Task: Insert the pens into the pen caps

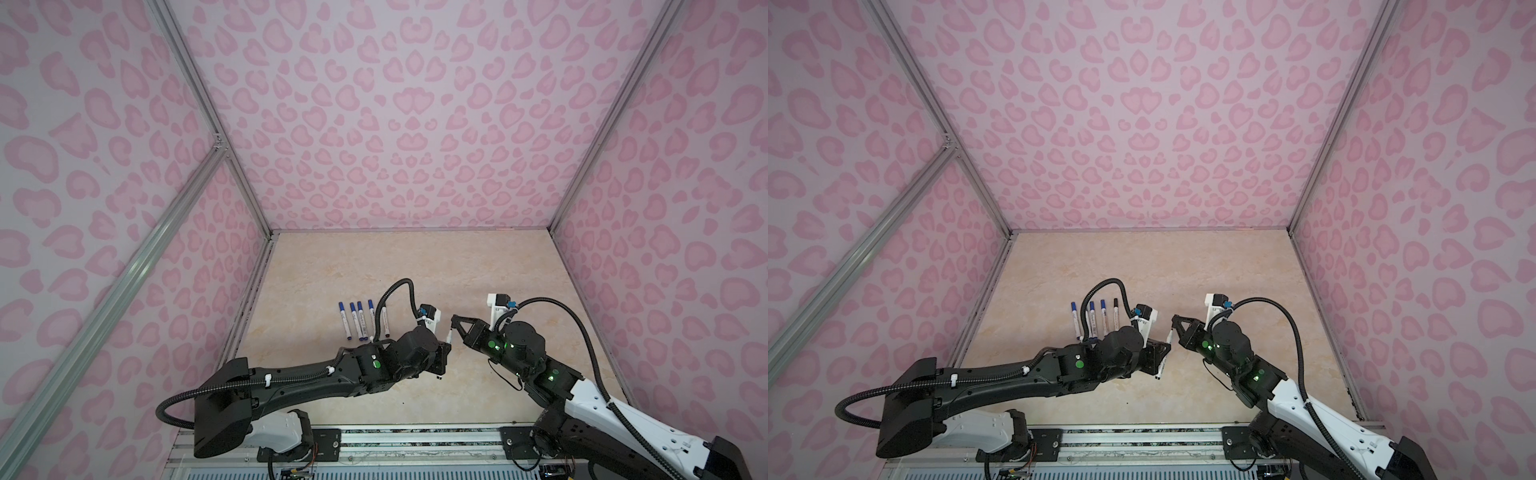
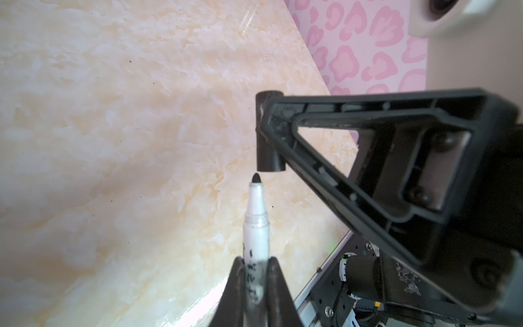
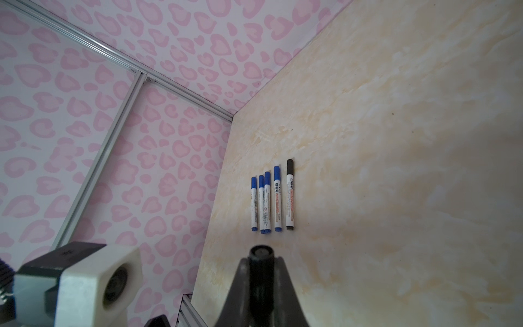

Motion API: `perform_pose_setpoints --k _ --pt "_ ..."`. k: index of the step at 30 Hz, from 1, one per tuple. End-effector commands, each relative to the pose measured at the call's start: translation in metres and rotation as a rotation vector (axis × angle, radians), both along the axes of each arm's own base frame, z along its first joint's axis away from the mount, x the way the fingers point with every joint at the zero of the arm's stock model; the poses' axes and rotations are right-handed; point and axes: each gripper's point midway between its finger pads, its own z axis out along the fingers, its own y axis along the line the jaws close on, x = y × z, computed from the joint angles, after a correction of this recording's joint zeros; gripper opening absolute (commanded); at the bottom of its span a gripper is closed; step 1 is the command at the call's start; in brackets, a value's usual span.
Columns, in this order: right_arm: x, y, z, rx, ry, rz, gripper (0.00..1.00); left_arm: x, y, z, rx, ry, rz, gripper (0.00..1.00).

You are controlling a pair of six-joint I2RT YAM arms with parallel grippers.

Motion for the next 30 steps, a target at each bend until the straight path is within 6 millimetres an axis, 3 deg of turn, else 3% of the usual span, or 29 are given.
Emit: perform_pose_setpoints --k 1,15,30 --pt "0.002 0.001 0.005 0.010 -0.019 -0.009 0.01 0.004 -0.002 0.008 -0.009 -0.022 0.001 0.03" --pt "0.003 0.005 0.006 0.009 -0.018 0.000 0.00 0.006 -0.002 0.011 -0.014 -0.028 0.007 0.03" --pt "-0.005 0.018 0.002 0.006 -0.001 0.042 0.00 0.035 -0.001 0.033 -0.048 -0.056 0.045 0.03"
